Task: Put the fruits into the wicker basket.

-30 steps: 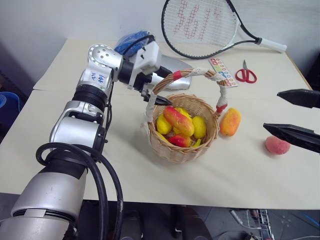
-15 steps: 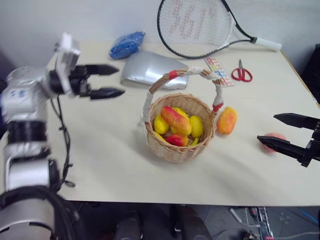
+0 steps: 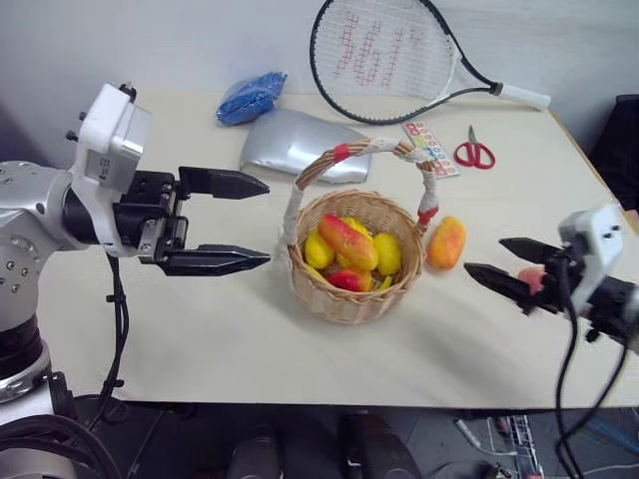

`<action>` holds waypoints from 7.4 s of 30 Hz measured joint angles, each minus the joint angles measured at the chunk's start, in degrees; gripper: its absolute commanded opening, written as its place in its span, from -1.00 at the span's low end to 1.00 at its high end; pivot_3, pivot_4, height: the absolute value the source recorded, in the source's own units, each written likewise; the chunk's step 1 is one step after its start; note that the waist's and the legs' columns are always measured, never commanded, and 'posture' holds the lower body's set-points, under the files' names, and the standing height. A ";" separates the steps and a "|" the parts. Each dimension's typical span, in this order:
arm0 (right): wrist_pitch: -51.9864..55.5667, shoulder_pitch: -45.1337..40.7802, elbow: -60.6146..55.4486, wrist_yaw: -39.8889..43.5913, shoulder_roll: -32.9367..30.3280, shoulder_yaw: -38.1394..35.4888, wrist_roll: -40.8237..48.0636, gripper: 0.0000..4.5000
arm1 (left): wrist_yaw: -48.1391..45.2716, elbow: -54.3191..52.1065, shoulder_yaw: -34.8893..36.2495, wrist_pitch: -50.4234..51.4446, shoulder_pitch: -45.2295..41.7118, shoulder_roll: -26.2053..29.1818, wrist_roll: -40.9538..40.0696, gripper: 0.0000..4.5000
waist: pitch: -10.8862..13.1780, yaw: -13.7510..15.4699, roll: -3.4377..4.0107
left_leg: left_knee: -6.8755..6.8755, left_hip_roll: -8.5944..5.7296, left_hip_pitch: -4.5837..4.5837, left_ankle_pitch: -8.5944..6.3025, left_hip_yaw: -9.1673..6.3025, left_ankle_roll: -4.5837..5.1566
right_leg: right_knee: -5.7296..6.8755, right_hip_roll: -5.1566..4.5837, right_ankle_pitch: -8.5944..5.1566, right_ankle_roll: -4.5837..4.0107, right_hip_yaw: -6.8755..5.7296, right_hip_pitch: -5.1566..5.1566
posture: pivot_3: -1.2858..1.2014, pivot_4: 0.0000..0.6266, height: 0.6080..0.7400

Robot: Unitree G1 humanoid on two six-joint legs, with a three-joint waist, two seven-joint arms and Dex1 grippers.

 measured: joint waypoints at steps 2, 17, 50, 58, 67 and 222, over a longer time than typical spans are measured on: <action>0.27 -3.77 2.55 -4.72 3.49 3.23 -2.66 1.00 | 0.51 -0.07 -0.47 -0.25 0.05 0.03 -0.43 0.99 | 0.00 0.02 0.00 | 0.01 0.00 -0.21 0.02 0.11 -0.05 | 0.11 0.00 0.00 -0.01 0.12 -0.31 | 0.03 -0.52 1.00; 0.74 -17.70 19.93 -21.75 19.37 10.53 -16.49 1.00 | 4.63 -0.31 -1.87 -1.93 1.80 1.67 -1.73 0.99 | 0.01 0.02 0.03 | -0.22 -0.03 -0.25 0.03 0.45 -0.04 | 0.11 0.04 0.00 0.00 0.50 -0.60 | 0.03 -0.52 1.00; 12.84 -11.64 -13.05 6.00 -5.72 2.14 18.71 0.07 | 3.25 2.24 -9.01 -6.47 -3.57 -1.60 -2.60 1.00 | 0.04 -1.18 -0.05 | -0.60 -0.01 -0.14 0.11 0.38 -0.04 | -0.07 -0.01 -0.05 0.19 0.67 -0.53 | 0.03 -0.52 1.00; 12.64 -24.48 -6.66 -7.23 8.43 18.19 14.11 0.98 | 3.20 2.70 -10.74 -7.39 -5.06 -2.74 -1.81 1.00 | 0.05 -1.15 -0.05 | -0.61 0.01 -0.26 0.11 0.40 -0.01 | -0.08 -0.07 -0.06 0.18 0.67 -0.65 | 0.03 -0.52 1.00; 14.38 -15.72 -10.52 -5.91 -2.12 5.38 22.98 0.98 | 2.06 4.85 -11.69 -9.34 -5.84 -3.80 -0.88 1.00 | 0.05 0.46 -0.05 | -0.64 -0.02 -0.34 0.04 0.34 0.11 | -0.23 -0.09 -0.08 0.18 0.64 -0.61 | 0.03 -0.52 1.00; -20.77 19.40 22.85 16.30 -7.01 -27.87 -8.53 0.98 | -2.61 16.79 -10.53 -15.93 -7.08 -5.18 4.22 1.00 | 0.07 0.53 0.39 | 0.19 -0.25 -1.07 0.05 0.46 0.26 | 0.21 0.30 0.05 0.42 0.91 -1.26 | 0.03 -0.52 1.00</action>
